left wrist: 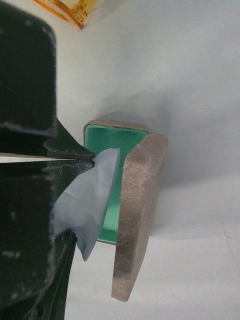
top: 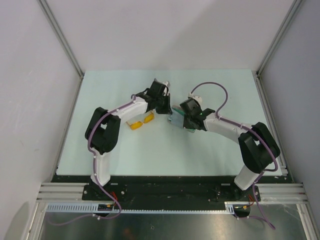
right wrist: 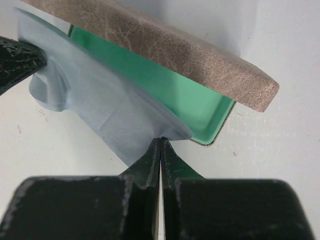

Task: Organize the sunglasses
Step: Place the folded cleaning cloth in the sunglasses case.

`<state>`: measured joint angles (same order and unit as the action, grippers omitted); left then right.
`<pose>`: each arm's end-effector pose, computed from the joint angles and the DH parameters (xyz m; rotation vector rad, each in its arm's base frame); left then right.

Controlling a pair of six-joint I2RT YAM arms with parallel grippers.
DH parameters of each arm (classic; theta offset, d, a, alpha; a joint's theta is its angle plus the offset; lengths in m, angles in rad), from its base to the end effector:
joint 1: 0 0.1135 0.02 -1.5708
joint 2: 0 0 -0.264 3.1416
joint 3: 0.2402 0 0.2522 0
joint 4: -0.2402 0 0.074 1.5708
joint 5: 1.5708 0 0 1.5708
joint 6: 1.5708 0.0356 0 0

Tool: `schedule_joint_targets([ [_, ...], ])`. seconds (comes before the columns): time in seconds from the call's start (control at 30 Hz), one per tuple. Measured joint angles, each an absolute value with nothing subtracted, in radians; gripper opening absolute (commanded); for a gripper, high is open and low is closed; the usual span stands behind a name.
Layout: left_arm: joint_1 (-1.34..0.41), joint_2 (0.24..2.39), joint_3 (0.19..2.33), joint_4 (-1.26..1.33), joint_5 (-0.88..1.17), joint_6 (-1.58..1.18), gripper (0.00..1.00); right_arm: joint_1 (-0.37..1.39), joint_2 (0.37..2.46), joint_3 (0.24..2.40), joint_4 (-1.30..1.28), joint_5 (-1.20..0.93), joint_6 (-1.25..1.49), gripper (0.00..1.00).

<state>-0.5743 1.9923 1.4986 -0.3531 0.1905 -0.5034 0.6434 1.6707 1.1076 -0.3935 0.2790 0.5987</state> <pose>0.3694 -0.2470 0.2095 0.1808 2.5208 -0.6979 0.2842 0.2008 0.2077 0.0550 2.4822 0.1745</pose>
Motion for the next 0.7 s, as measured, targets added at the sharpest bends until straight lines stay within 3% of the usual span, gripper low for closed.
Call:
schedule_joint_targets([
  [0.7, -0.596, 2.105, 1.576, -0.354, 0.194, -0.488, 0.00, 0.613, 1.744, 1.108, -0.401, 0.309, 0.598, 0.00],
])
